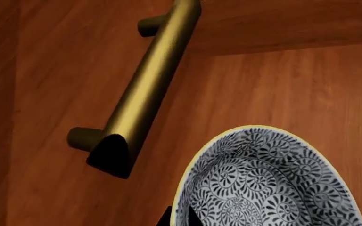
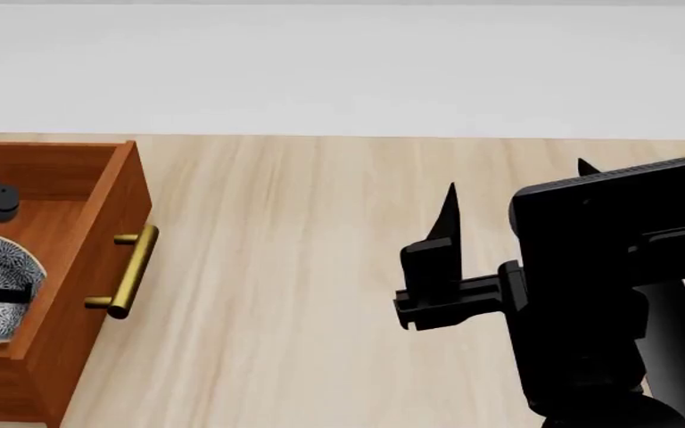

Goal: Put the bowl in the bottom drawer of the cabinet.

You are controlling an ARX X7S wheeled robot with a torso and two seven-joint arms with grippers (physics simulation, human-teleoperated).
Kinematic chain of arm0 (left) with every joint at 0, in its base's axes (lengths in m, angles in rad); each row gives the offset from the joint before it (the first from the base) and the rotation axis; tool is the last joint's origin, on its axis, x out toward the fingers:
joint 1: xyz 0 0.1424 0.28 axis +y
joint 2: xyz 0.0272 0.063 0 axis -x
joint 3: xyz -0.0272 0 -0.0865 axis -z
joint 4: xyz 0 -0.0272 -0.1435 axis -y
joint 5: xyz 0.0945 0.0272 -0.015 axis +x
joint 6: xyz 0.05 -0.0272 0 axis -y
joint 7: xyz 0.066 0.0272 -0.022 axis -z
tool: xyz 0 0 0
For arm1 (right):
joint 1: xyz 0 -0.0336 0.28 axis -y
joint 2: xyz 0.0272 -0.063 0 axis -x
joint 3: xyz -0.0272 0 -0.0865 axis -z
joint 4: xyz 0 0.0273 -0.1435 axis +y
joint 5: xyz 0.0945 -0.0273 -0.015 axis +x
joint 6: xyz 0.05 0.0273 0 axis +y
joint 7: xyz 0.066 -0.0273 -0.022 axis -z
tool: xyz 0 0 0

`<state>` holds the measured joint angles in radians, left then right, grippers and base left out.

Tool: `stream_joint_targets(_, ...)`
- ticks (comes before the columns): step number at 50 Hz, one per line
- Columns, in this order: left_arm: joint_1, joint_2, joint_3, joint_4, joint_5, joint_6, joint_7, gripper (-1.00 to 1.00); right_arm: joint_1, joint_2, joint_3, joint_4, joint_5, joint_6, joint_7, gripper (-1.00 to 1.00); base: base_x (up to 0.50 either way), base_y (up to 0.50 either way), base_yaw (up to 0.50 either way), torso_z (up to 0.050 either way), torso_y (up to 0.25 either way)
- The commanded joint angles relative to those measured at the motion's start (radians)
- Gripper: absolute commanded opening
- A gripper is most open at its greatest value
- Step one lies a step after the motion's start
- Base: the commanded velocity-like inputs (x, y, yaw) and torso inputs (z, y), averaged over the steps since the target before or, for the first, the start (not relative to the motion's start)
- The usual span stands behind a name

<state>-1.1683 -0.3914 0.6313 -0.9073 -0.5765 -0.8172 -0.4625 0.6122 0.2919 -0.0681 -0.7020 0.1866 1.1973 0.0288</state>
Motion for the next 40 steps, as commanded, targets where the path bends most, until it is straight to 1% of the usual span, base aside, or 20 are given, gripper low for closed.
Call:
stream_joint_targets(1,-0.012,0.044,0.050,-0.160,0.028,0.062,0.084,-1.00,0.000,0.001,0.000,0.003,-0.001,-0.002,0.001,1.00,0.00,0.00,0.00,0.000,0.000)
stream_joint_targets(7,-0.004,0.037,0.045,-0.136,0.021,0.043,0.075,-1.00,0.000,0.001,-0.004,0.007,0.000,-0.004,0.002,1.00,0.00,0.00,0.00,0.000,0.000)
stream_joint_targets(8,-0.001,0.036,0.045,-0.129,0.020,0.039,0.073,1.00,0.000,0.001,-0.004,0.007,0.001,-0.004,0.003,1.00,0.00,0.00,0.00,0.000,0.000)
stream_joint_targets(15,0.025,0.006,0.029,-0.020,-0.004,-0.017,0.034,1.00,0.000,0.002,-0.005,0.007,0.003,-0.004,0.005,1.00,0.00,0.00,0.00,0.000,0.000)
stream_joint_targets(26,0.092,-0.062,-0.012,0.265,-0.074,-0.150,-0.062,1.00,0.001,0.003,-0.006,0.008,0.006,-0.004,0.009,1.00,0.00,0.00,0.00,0.000,0.000)
stream_joint_targets(40,0.135,-0.110,-0.046,0.504,-0.135,-0.249,-0.139,1.00,-0.001,0.006,-0.002,0.004,0.013,-0.004,0.011,1.00,0.00,0.00,0.00,0.000,0.000)
